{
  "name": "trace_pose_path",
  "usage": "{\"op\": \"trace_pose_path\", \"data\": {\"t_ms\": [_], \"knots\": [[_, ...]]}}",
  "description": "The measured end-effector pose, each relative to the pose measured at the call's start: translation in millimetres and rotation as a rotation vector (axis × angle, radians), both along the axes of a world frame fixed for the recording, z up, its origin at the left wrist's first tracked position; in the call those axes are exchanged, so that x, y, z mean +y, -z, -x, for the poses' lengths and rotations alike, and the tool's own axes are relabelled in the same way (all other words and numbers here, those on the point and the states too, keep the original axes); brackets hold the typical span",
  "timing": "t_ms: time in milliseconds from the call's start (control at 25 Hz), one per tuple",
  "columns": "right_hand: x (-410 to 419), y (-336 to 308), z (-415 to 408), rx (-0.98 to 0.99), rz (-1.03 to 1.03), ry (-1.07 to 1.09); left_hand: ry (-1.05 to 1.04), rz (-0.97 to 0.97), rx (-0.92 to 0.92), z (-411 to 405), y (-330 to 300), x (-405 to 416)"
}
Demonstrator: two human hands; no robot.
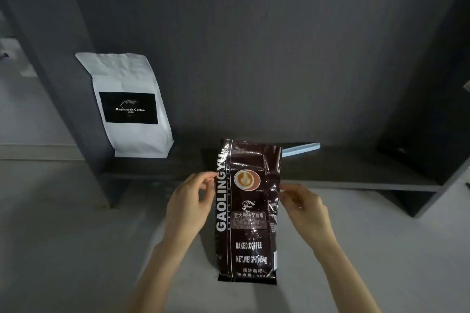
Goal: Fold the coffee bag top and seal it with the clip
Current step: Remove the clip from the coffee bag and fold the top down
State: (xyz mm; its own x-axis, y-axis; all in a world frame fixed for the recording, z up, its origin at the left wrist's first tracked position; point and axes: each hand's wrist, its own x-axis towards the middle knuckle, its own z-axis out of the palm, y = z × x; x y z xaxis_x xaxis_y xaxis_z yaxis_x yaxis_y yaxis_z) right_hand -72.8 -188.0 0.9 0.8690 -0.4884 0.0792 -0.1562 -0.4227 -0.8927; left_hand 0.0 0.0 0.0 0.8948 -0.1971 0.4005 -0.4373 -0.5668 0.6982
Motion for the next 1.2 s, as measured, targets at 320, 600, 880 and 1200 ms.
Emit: {"op": "trace_pose_path", "data": {"t_ms": [320, 600, 880, 1200], "knots": [[1, 10, -20, 0.038, -0.02, -0.035, -0.014, -0.041, 0.052, -22, 21, -13], [18, 9, -24, 0.052, -0.039, -0.097, 0.061, 0.026, 0.151, -19, 26, -17], [20, 0, -7, -0.02, -0.077, -0.066, 0.034, 0.199, 0.168, 1, 10, -13], [18, -5, 19, -0.129, -0.049, 0.004, 0.102, 0.343, 0.092, 25, -11, -11]]}}
